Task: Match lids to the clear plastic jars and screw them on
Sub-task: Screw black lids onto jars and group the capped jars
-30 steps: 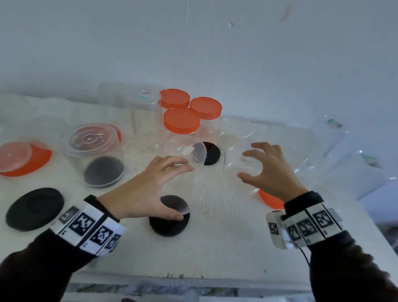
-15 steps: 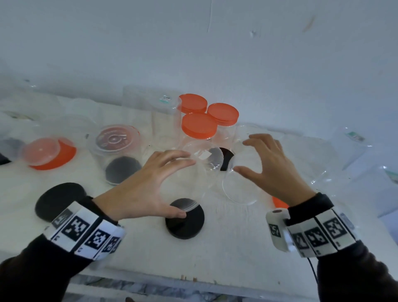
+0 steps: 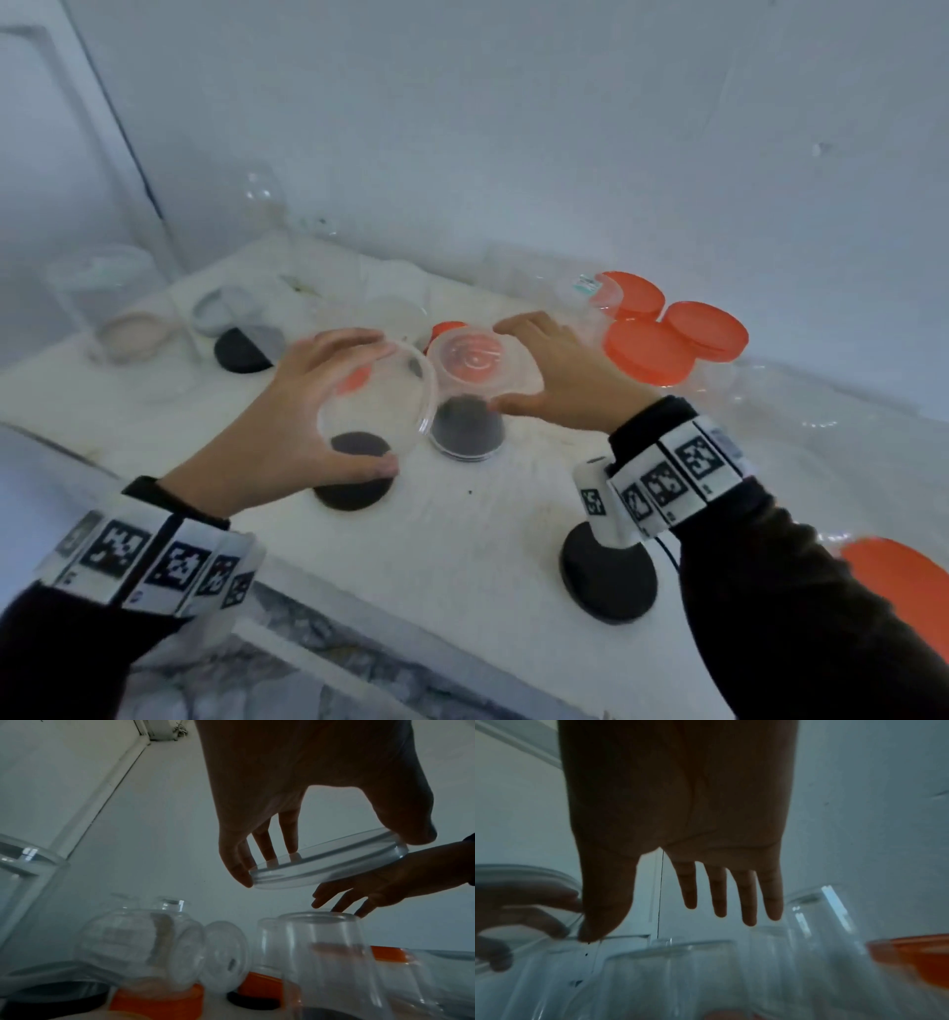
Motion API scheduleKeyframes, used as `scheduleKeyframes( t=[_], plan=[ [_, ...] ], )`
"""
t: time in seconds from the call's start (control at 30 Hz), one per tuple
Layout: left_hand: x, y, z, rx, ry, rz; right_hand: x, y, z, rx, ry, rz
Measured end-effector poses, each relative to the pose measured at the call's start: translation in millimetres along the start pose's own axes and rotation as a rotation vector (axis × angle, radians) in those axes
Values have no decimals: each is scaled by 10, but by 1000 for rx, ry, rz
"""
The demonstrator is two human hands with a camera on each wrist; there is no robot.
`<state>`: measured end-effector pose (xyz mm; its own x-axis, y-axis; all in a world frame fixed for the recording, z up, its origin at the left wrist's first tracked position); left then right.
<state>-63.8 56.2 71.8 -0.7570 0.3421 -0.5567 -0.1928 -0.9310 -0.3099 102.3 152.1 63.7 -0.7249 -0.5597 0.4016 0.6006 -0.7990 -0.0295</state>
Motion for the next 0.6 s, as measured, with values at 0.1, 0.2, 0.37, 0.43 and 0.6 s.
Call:
scheduleKeyframes(
  t=[0.1, 0.2, 0.37, 0.43, 0.6],
  plan=[
    [214, 80, 112, 2, -28, 38, 77, -267, -231, 73, 52, -78],
    [329, 146, 177, 15, -20, 28, 123, -415, -366, 124, 107, -116],
    [396, 190, 224, 30, 8, -62, 218, -438, -282, 77, 124, -114],
    [470, 163, 234, 34, 26, -59, 249, -369, -198, 57, 111, -100],
    [619, 19, 206, 92, 61, -34, 242, -41, 144, -170, 41, -101]
  ],
)
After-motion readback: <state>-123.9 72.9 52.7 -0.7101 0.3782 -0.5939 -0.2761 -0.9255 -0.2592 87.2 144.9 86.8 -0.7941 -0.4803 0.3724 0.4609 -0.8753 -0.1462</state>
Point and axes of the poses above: each hand's wrist, its own y-axis away from the middle knuckle, its own z-axis out of the back of the hand, x = y × z, the point moved 10 cm from there along -y, towards the middle knuckle, and after that the axes turned 5 degrees about -y, right-handed, at the moved point
